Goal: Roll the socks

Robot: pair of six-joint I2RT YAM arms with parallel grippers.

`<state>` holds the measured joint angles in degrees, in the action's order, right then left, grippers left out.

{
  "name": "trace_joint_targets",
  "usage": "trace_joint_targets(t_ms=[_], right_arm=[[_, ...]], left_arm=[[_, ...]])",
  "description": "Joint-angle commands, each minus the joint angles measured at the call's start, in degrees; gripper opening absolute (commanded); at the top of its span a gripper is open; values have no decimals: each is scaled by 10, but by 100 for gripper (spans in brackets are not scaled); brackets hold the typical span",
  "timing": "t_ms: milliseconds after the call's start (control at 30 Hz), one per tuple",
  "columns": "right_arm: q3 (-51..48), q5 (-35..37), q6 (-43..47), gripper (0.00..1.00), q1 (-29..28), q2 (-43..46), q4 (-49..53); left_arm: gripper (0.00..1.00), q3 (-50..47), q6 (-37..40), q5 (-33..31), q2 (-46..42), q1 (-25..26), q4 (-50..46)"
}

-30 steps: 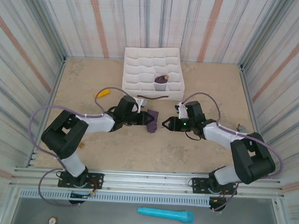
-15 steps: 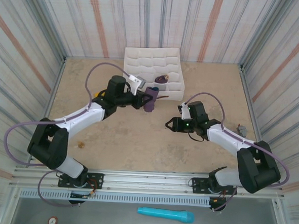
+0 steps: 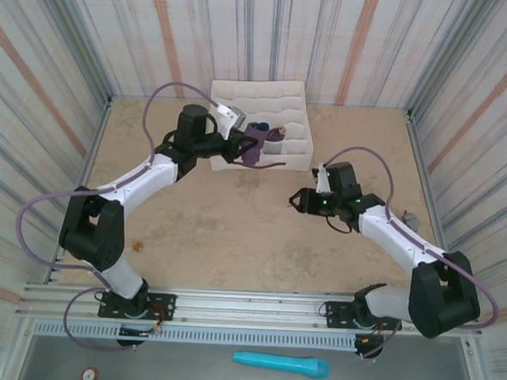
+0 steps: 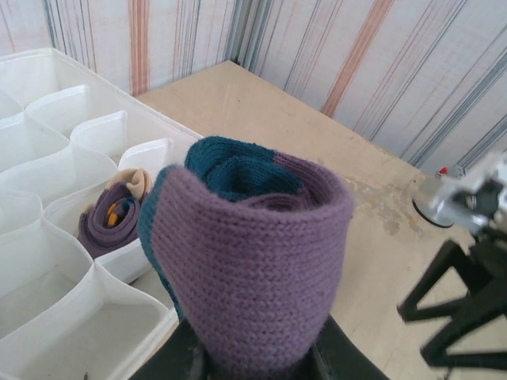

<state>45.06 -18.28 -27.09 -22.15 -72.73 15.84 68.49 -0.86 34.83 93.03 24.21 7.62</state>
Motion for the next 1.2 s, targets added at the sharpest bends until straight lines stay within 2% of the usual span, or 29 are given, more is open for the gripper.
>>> trace_joint_targets(t_ms=[0,133,267,433,733,833,1000,1167], right_arm=[[63,44,-41,59,34,-14,47],[138,52,-63,61,78,-68,77],[249,24,-59,60,106,-172,136],[347,-6,-63,56,113,-281,175],[444,24,-65,50,113,-388,220],[453,24,-56,43,113,-406,237],[437,19,-38,22,115,-405,249],[421,20,-30,8,115,-387,253]], left_arm=[[0,-6,29,-5,-19,0,47],[0,-27,38,-25,-41,0,63],[0,-48,35,-33,-62,0,77],[0,-70,50,-33,-92,4,86],[0,-93,70,-60,-129,12,91],[0,-101,71,-65,-140,13,94],[0,-107,72,-70,-150,17,96],[0,-106,73,-80,-152,23,94]])
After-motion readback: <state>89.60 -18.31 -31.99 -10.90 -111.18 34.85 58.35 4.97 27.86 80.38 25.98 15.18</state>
